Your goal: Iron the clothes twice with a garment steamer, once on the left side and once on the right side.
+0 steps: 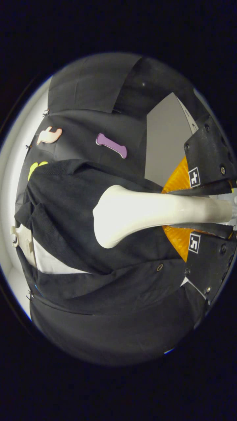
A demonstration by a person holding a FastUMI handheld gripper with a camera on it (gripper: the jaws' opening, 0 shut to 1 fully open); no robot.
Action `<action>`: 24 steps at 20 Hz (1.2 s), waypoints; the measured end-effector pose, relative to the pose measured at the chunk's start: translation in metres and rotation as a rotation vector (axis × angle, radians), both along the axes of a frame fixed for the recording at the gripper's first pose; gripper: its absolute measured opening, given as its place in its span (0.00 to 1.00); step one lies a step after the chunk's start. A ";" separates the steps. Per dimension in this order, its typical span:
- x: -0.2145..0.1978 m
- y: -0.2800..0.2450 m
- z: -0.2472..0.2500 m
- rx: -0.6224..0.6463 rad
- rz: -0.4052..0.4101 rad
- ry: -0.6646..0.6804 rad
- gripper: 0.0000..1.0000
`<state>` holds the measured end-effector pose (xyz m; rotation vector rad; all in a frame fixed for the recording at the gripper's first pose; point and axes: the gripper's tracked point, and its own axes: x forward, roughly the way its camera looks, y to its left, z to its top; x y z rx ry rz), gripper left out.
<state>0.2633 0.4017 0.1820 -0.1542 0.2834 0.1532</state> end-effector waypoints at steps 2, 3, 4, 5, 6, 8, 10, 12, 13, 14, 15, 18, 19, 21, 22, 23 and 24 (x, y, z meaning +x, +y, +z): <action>-0.003 -0.001 -0.016 -0.009 -0.002 0.017 0.37; -0.001 -0.001 -0.020 -0.017 -0.003 0.027 0.37; 0.000 0.000 -0.027 -0.021 -0.004 0.035 0.37; -0.002 0.002 -0.037 -0.026 -0.002 0.045 0.37; -0.003 0.002 -0.045 -0.033 -0.002 0.056 0.37; -0.004 0.003 -0.060 -0.040 -0.001 0.075 0.37; -0.003 0.004 -0.076 -0.052 0.000 0.091 0.37; -0.002 0.007 -0.094 -0.062 -0.002 0.105 0.37; -0.002 0.008 -0.102 -0.064 -0.003 0.111 0.37; 0.000 0.008 -0.109 -0.073 -0.006 0.114 0.37; 0.001 0.008 -0.116 -0.085 -0.007 0.117 0.37; 0.000 0.010 -0.129 -0.111 -0.001 0.114 0.37; -0.002 0.012 -0.132 -0.117 0.004 0.115 0.37; -0.004 0.016 -0.142 -0.126 0.013 0.117 0.37; -0.004 0.017 -0.146 -0.134 0.018 0.121 0.37; -0.005 0.017 -0.153 -0.138 0.023 0.132 0.37; -0.004 0.018 -0.162 -0.142 0.027 0.148 0.37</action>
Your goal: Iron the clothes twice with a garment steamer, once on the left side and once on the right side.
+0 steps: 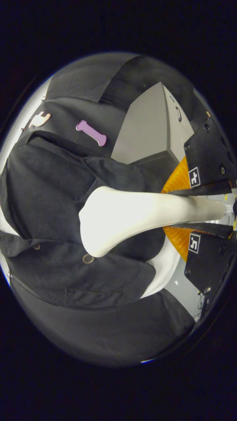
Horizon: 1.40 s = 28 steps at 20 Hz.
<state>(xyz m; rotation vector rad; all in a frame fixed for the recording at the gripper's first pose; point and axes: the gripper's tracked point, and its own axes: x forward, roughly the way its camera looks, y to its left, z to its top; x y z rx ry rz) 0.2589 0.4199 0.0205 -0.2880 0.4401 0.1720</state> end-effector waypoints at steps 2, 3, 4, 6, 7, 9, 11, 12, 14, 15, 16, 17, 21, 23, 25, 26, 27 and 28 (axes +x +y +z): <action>-0.003 0.000 -0.016 -0.007 -0.002 0.019 0.37; -0.006 -0.001 -0.023 -0.013 -0.001 0.026 0.37; -0.006 -0.002 -0.029 -0.017 -0.001 0.033 0.37; -0.007 -0.003 -0.044 -0.029 -0.004 0.050 0.37; -0.008 -0.005 -0.051 -0.036 -0.005 0.063 0.37; -0.013 -0.008 -0.066 -0.043 -0.003 0.088 0.37; -0.015 -0.008 -0.079 -0.042 -0.001 0.115 0.37; -0.017 -0.008 -0.085 -0.041 0.000 0.132 0.37; -0.020 -0.012 -0.090 -0.034 -0.002 0.147 0.37; -0.020 -0.014 -0.089 -0.028 -0.006 0.149 0.37; -0.022 -0.016 -0.086 -0.013 -0.013 0.147 0.37; -0.025 -0.018 -0.081 0.002 -0.017 0.141 0.37; -0.035 -0.031 -0.036 0.070 -0.024 0.086 0.37; -0.045 -0.032 0.004 0.117 -0.015 0.031 0.37; -0.054 -0.029 0.051 0.148 0.009 -0.031 0.37; -0.057 -0.024 0.075 0.159 0.024 -0.060 0.37; -0.063 -0.019 0.101 0.175 0.038 -0.093 0.37; -0.066 -0.014 0.126 0.186 0.052 -0.124 0.37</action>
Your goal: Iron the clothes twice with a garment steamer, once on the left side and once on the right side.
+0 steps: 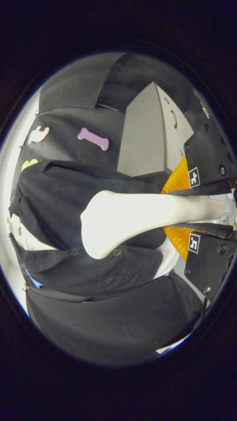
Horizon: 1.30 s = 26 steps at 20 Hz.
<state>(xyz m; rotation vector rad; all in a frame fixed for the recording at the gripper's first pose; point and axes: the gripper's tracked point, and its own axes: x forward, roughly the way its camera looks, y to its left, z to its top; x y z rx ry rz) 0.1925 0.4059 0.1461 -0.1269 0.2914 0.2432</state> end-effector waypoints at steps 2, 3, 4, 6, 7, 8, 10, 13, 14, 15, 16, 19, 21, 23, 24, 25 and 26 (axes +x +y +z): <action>-0.008 0.015 0.039 0.021 0.030 -0.062 0.37; -0.012 0.020 0.055 0.026 0.045 -0.098 0.37; -0.014 0.027 0.072 0.030 0.058 -0.127 0.37; -0.017 0.043 0.103 0.046 0.079 -0.168 0.37; -0.017 0.051 0.117 0.055 0.089 -0.185 0.37; -0.018 0.058 0.133 0.063 0.098 -0.203 0.37; -0.016 0.075 0.162 0.070 0.111 -0.241 0.37; -0.014 0.106 0.191 0.069 0.132 -0.262 0.37; -0.013 0.117 0.202 0.074 0.139 -0.274 0.37; -0.011 0.127 0.214 0.067 0.134 -0.293 0.37; -0.008 0.135 0.223 0.063 0.118 -0.316 0.37; 0.006 0.162 0.236 0.037 0.098 -0.322 0.37; 0.011 0.177 0.243 0.010 0.088 -0.322 0.37; 0.015 0.189 0.247 -0.025 0.071 -0.343 0.37; 0.018 0.196 0.247 -0.038 0.065 -0.349 0.37; 0.022 0.203 0.242 -0.055 0.057 -0.341 0.37; 0.027 0.205 0.235 -0.067 0.044 -0.326 0.37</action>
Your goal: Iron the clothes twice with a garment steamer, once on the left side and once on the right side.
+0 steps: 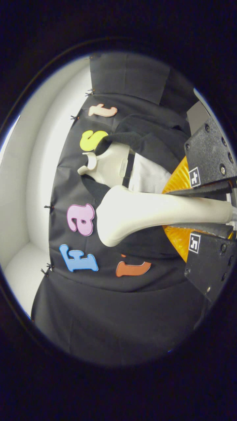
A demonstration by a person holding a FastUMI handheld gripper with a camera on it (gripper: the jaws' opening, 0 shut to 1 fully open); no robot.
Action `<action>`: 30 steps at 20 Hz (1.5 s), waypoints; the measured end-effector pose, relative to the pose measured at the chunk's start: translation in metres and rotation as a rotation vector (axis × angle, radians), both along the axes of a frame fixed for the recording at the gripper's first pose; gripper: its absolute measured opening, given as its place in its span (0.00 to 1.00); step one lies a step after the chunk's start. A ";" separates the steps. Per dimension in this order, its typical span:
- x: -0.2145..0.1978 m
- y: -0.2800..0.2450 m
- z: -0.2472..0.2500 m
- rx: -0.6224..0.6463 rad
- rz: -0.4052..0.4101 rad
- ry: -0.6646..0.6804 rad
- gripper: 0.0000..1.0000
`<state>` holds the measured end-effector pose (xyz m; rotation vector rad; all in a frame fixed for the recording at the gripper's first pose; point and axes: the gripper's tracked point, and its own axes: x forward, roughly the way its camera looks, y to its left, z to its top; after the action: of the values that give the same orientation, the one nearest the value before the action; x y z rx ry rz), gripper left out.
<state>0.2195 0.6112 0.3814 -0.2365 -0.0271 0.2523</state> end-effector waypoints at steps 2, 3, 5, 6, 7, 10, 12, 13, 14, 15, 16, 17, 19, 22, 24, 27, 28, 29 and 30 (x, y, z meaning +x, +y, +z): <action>0.009 0.002 -0.012 -0.024 -0.027 0.020 0.37; 0.011 0.001 -0.017 -0.027 -0.038 0.026 0.37; 0.013 -0.001 -0.023 -0.029 -0.051 0.026 0.37; 0.014 -0.001 -0.027 -0.035 -0.056 0.029 0.37; 0.015 -0.002 -0.030 -0.040 -0.062 0.029 0.37; 0.014 -0.003 -0.041 -0.057 -0.079 0.026 0.37; 0.013 -0.003 -0.053 -0.063 -0.082 0.036 0.37; 0.012 -0.004 -0.060 -0.066 -0.084 0.044 0.37; 0.012 -0.004 -0.067 -0.071 -0.083 0.051 0.37; 0.011 -0.004 -0.075 -0.076 -0.083 0.060 0.37; 0.010 -0.004 -0.084 -0.085 -0.084 0.071 0.37; 0.010 -0.004 -0.093 -0.098 -0.086 0.074 0.37; 0.011 -0.006 -0.111 -0.118 -0.091 0.090 0.37; 0.010 -0.009 -0.137 -0.141 -0.101 0.118 0.37; 0.010 -0.011 -0.153 -0.156 -0.103 0.134 0.37; 0.011 -0.016 -0.175 -0.170 -0.109 0.157 0.37; 0.012 -0.017 -0.184 -0.172 -0.111 0.171 0.37; 0.007 -0.018 -0.196 -0.174 -0.110 0.187 0.37; 0.005 -0.019 -0.206 -0.174 -0.105 0.203 0.37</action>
<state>0.2242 0.5922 0.1753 -0.3833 0.2086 0.1731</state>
